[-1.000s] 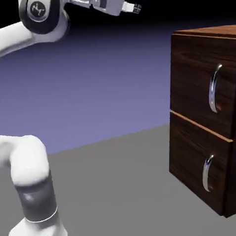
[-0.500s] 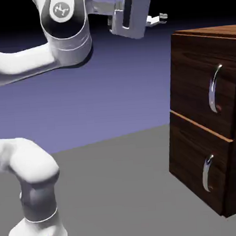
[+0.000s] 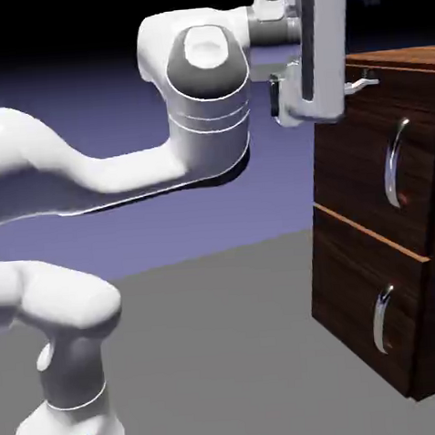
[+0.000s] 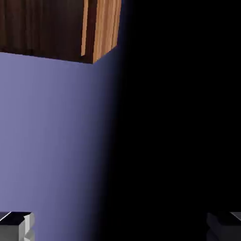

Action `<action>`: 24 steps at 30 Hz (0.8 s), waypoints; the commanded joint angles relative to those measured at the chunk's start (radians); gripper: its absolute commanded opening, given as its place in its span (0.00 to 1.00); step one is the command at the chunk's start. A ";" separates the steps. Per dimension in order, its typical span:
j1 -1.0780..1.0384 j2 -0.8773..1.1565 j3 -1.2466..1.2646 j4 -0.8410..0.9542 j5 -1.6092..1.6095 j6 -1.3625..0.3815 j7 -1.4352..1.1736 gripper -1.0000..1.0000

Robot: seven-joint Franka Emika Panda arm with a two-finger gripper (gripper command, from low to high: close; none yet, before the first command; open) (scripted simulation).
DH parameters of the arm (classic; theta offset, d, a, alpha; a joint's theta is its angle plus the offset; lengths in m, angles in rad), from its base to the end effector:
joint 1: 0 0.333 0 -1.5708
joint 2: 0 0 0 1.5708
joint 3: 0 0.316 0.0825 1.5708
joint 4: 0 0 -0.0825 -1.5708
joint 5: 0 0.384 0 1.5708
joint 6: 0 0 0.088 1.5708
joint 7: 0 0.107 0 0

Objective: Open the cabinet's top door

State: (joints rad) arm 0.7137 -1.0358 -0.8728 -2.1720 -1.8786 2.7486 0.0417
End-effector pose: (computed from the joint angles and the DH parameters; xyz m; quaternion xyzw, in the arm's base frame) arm 0.3527 -0.2175 0.7031 0.6600 0.2545 0.5377 0.4588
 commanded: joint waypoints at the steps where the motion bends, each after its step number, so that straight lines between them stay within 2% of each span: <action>1: 0.023 0.000 -0.019 0.003 -0.044 0.008 -0.021 1.00; 24: 0.549 -0.006 -0.452 0.076 -1.019 0.177 -0.489 1.00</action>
State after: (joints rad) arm 1.2631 -1.0419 -1.3246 -2.0959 -2.8973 2.9260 -0.4478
